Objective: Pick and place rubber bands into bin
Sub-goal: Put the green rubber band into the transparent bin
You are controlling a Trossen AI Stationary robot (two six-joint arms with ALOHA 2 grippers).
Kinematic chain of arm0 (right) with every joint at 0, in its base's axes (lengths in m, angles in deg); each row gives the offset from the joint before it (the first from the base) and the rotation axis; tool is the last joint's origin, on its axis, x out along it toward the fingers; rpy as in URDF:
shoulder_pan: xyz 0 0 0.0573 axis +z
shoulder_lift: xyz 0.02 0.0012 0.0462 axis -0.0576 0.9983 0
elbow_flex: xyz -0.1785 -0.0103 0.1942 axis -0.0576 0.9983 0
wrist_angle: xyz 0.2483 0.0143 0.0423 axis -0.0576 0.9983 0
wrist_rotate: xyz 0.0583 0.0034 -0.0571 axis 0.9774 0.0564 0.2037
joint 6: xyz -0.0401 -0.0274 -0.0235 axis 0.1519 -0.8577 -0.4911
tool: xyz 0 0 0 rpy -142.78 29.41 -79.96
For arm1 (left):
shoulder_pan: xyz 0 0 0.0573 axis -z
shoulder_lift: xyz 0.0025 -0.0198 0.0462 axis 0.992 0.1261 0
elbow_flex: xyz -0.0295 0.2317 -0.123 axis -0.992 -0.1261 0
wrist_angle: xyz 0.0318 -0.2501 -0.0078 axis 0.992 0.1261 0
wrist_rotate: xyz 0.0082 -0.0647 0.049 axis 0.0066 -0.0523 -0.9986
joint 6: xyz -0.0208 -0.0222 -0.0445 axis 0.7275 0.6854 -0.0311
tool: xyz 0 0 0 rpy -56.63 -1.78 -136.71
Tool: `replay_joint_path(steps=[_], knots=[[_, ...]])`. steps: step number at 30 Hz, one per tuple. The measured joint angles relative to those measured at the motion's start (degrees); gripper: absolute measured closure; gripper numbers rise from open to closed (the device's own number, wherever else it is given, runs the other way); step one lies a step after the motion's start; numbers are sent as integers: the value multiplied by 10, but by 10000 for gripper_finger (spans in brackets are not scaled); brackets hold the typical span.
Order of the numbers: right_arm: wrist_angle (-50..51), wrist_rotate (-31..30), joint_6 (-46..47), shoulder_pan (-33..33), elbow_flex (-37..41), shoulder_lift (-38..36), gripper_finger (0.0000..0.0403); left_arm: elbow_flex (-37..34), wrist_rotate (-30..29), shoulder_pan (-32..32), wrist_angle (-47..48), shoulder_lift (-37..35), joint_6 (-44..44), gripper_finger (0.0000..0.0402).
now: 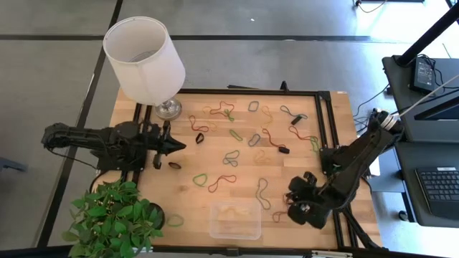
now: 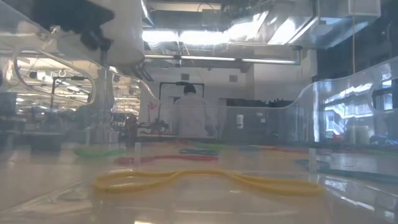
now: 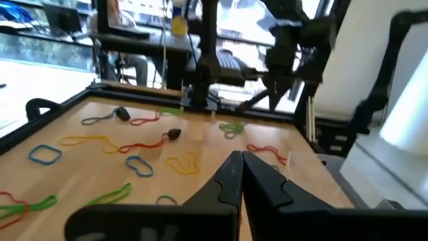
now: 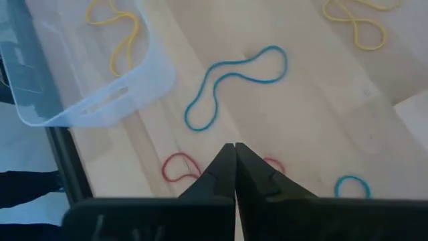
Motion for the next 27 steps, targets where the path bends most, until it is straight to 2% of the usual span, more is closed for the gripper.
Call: replay_joint_path(steps=[6, 10, 18, 22, 27], knots=[[-6, -1, -60, 9, 48, -59, 403, 112, 2, 21, -2, 172, 1, 395], [-6, -1, -133, 9, 50, -83, 403, 165, 3, 32, -54, 252, 31, 395], [-2, -20, -221, 8, 50, -106, 403, 181, -9, 34, -224, 349, 37, 395], [-2, -31, -220, 8, 50, -110, 403, 181, -19, 34, -268, 381, 37, 395], [-2, -103, -173, 8, 50, -110, 403, 181, -47, 27, -274, 413, 16, 396]])
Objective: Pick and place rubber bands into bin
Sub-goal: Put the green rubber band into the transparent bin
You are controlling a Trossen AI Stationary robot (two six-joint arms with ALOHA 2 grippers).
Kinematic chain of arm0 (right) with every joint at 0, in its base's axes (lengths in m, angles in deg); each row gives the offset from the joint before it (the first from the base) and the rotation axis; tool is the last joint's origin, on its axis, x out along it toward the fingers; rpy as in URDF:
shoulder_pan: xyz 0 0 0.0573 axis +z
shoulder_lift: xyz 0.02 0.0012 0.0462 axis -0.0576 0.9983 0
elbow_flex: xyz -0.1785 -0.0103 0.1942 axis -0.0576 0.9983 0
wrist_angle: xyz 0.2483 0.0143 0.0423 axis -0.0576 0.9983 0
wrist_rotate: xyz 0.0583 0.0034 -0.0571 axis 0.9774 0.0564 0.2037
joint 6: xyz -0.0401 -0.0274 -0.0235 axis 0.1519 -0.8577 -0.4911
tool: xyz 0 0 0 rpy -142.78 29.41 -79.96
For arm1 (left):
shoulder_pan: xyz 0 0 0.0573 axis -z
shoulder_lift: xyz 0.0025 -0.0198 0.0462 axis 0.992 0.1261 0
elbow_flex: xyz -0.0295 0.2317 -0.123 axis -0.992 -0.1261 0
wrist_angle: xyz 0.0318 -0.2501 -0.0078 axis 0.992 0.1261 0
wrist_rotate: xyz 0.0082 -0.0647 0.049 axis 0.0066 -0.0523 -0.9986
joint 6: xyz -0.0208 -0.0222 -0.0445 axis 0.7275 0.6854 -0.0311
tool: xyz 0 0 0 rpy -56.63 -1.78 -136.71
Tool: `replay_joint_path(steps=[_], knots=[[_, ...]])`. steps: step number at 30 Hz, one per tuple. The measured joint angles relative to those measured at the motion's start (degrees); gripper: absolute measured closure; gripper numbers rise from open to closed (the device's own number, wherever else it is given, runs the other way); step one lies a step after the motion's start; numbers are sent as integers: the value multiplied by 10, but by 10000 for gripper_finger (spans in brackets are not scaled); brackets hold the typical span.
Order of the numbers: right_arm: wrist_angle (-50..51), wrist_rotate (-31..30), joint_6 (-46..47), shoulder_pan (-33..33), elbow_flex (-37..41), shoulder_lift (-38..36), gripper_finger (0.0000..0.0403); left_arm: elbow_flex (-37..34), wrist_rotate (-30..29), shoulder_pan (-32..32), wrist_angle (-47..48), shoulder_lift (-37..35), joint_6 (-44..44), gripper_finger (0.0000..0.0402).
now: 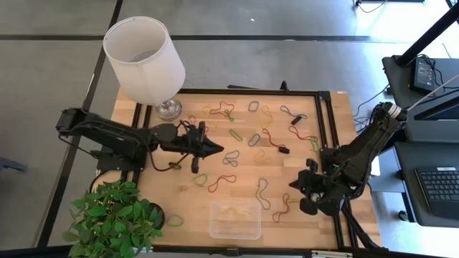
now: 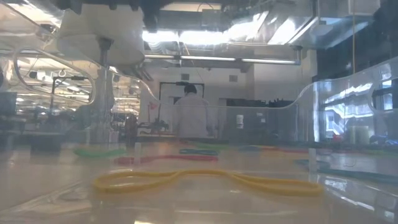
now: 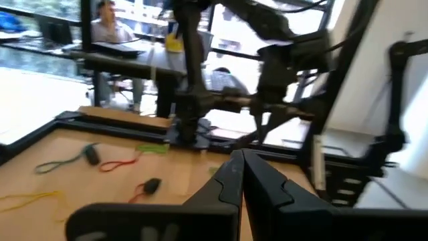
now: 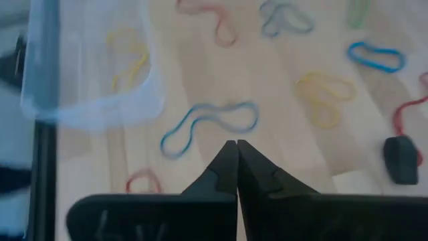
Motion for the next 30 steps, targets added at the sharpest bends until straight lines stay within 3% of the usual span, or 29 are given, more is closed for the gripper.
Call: replay_joint_path(steps=[5, 12, 19, 22, 30], knots=[[-4, -16, -1, 0, 0, 0, 398, 46, 19, -1, 103, 30, -6, 399], [5, -1, 85, 0, 0, 0, 392, 238, 32, 36, 486, 107, -36, 400], [5, 1, 87, 0, 0, 0, 392, 417, 28, 123, 788, 223, -28, 400], [7, 5, 73, 1, 0, 0, 392, 438, 17, 170, 844, 257, 14, 399], [59, 76, 70, 1, 0, 0, 391, 439, 38, 282, 850, 304, 106, 398]])
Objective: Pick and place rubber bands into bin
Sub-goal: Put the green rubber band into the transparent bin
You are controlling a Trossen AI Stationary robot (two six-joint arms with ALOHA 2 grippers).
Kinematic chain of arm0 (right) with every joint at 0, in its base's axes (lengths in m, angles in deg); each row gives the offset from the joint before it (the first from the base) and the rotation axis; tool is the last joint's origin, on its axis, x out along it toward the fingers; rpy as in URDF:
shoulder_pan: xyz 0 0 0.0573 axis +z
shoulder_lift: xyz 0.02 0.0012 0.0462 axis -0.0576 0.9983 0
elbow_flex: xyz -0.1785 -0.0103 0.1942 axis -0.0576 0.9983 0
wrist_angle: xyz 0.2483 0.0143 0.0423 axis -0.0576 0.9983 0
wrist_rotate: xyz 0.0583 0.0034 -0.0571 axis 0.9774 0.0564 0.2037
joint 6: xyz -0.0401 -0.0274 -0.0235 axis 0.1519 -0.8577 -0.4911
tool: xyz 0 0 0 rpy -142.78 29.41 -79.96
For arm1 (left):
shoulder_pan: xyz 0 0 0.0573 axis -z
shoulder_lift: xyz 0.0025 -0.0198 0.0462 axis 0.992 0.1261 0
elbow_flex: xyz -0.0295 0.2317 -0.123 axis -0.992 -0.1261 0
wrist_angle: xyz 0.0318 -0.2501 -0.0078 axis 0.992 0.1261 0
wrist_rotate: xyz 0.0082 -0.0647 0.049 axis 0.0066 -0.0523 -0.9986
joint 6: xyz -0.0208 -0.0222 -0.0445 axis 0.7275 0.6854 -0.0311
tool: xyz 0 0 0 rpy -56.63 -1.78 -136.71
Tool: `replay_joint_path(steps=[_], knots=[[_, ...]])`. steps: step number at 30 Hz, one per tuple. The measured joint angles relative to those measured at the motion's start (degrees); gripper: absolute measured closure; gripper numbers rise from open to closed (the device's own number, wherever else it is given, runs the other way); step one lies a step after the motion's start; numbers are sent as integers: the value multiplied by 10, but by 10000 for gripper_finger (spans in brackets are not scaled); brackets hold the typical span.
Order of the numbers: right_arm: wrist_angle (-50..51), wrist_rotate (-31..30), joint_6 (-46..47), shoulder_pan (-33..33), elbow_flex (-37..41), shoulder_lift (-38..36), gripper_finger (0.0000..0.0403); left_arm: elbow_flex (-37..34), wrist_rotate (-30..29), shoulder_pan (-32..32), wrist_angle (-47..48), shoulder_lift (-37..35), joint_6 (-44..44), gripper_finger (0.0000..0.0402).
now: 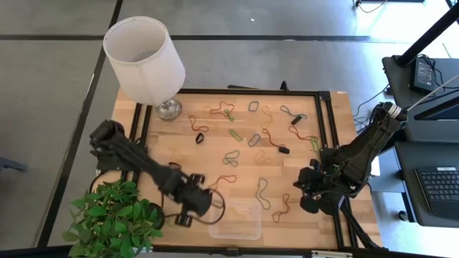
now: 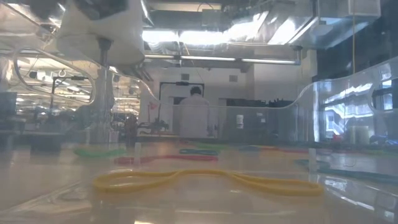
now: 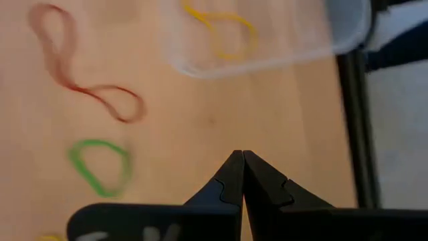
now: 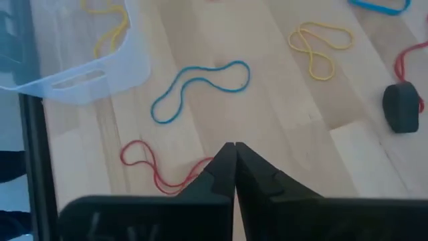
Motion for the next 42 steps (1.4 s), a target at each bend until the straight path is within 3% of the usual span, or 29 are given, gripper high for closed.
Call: replay_joint_path(steps=[4, 8, 15, 23, 34, 42], knots=[[12, 0, 0, 0, 0, 0, 391, 0, 8, 36, 1, 21, 54, 392], [16, 0, -1, 0, 0, 0, 391, 0, 31, 49, 1, 52, 102, 361], [16, 0, -1, 0, 0, 0, 391, 0, 105, 50, 7, 125, 133, 282], [15, 0, -1, 0, 0, 0, 391, 0, 114, 50, 35, 175, 134, 240], [21, -2, -27, 0, 0, 0, 391, 0, 84, 63, 52, 188, 119, 253], [20, -2, -29, 0, 0, 0, 391, 2, 66, 75, 59, 208, 114, 308]])
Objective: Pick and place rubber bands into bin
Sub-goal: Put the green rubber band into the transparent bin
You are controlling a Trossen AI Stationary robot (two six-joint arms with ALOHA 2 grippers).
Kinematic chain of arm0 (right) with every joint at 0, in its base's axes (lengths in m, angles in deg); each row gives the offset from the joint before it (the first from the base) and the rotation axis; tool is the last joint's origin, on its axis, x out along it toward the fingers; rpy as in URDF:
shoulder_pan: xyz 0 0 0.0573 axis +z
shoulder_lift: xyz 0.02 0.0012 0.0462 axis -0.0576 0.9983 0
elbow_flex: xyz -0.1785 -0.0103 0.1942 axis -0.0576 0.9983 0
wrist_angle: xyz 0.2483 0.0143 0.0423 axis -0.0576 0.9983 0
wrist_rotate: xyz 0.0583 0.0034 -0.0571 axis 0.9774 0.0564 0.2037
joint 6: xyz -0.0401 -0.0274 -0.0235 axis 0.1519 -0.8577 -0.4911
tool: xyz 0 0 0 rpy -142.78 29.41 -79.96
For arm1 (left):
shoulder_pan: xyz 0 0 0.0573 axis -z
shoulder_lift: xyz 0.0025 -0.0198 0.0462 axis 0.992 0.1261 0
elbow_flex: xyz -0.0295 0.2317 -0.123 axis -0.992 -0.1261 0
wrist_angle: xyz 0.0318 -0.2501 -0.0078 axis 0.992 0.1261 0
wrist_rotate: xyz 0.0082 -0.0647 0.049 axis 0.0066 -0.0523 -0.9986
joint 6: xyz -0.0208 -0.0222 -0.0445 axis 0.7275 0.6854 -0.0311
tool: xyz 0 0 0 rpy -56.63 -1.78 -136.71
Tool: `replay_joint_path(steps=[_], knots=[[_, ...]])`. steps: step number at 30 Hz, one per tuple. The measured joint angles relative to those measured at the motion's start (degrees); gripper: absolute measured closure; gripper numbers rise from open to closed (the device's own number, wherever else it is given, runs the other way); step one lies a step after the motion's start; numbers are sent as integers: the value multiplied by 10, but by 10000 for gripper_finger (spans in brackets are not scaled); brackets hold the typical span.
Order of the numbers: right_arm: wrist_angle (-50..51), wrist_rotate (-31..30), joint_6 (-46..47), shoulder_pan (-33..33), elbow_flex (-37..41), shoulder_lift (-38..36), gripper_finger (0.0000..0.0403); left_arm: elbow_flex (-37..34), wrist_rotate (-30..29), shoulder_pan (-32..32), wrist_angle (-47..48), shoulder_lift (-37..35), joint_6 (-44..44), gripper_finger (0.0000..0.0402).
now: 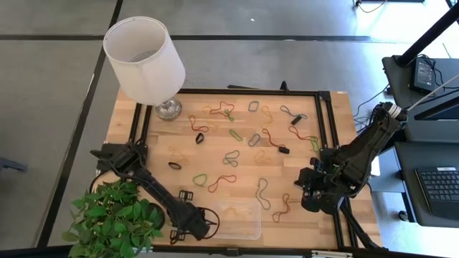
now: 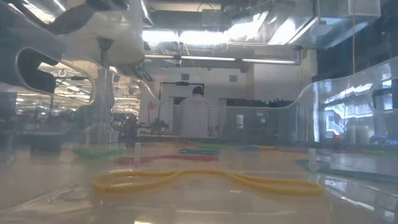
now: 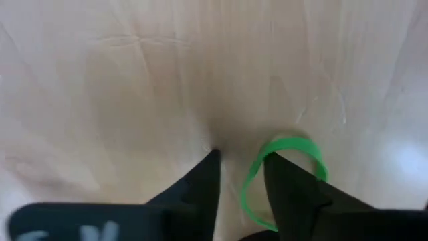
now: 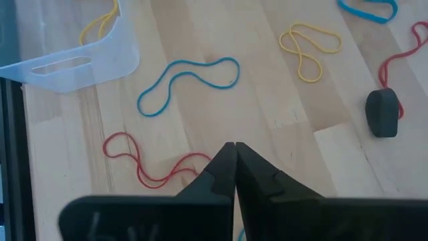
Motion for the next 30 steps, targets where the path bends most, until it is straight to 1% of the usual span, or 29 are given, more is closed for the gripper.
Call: replay_joint_path(steps=[4, 8, 13, 15, 18, 20, 23, 27, 30], knots=[[1, 0, -2, 0, 0, 0, 391, 13, -14, 2, 15, -1, -7, 382], [4, 0, -2, 0, 0, 0, 391, 41, -22, 2, 51, 5, -39, 399], [4, 0, -2, 0, 0, 0, 391, 110, -26, -7, 159, -3, -70, 400], [4, -1, -2, 0, 0, 0, 391, 139, -39, -14, 190, -13, -71, 400], [4, -1, -2, 0, 0, 0, 391, 175, -59, -32, 213, -35, -71, 400], [4, -1, -2, 0, 0, 0, 391, 192, -61, -45, 213, -44, -71, 400], [4, -1, -2, 0, 0, 0, 391, 196, -57, -58, 213, -45, -71, 400], [2, -1, -2, 0, 0, 0, 391, 181, -43, -52, 188, -41, -70, 391], [1, 0, -2, 0, 0, 0, 391, 156, -20, -47, 172, -40, -20, 371]])
